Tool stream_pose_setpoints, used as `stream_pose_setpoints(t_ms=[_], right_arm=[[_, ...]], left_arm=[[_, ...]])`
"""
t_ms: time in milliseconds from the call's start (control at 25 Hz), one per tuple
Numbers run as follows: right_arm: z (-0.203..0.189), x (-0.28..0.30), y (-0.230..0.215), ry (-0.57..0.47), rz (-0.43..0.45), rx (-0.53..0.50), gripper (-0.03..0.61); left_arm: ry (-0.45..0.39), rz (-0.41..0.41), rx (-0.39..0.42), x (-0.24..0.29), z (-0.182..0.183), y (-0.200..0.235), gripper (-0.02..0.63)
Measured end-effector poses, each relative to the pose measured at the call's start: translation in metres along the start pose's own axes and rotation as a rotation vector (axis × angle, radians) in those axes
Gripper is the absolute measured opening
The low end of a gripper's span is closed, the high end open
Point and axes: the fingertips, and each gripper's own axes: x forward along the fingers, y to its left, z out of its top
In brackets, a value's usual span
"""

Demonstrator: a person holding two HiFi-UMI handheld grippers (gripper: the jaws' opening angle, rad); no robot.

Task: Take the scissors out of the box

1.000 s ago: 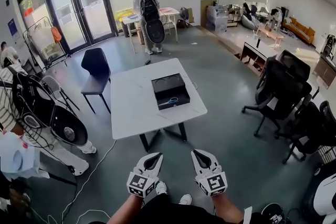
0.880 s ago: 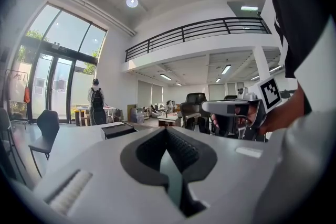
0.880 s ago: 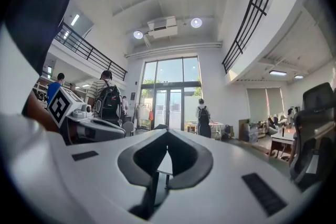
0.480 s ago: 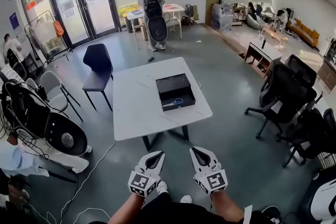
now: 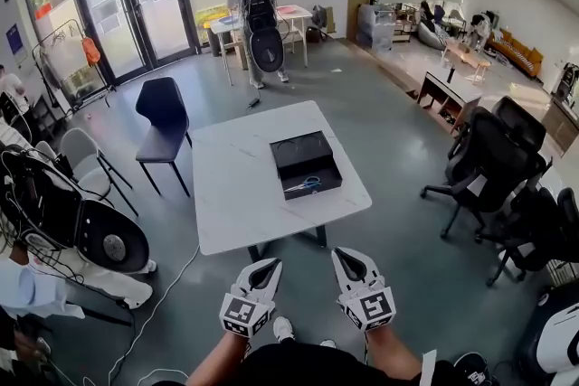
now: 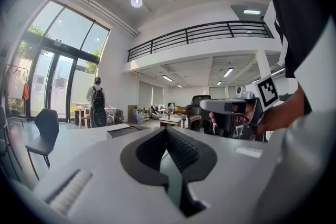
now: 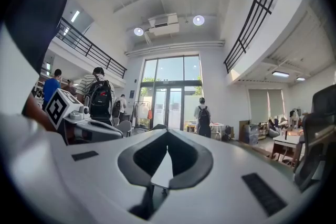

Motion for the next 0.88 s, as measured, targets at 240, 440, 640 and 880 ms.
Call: stream_pose_setpoints(t_ms=[240, 440, 640, 880], right_arm=[[-0.005, 0.034, 0.005, 0.017, -0.029, -0.004, 0.008], [-0.008, 0.063, 0.019, 0.032, -0.039, -0.023, 0.008], [-0.011, 0.074, 0.021, 0.044, -0.073, -0.010, 0.008], [-0.025, 0.077, 0.014, 0.068, -0.088, 0.007, 0.008]], left_arm=[[0.010, -0.033, -0.001, 0.004, -0.006, 0.033, 0.009], [0.000, -0.036, -0.013, 0.003, -0.010, 0.068, 0.009], [-0.027, -0.034, -0.050, 0.005, -0.003, 0.089, 0.009], [-0.011, -0.057, -0.061, 0.016, -0.011, 0.090, 0.009]])
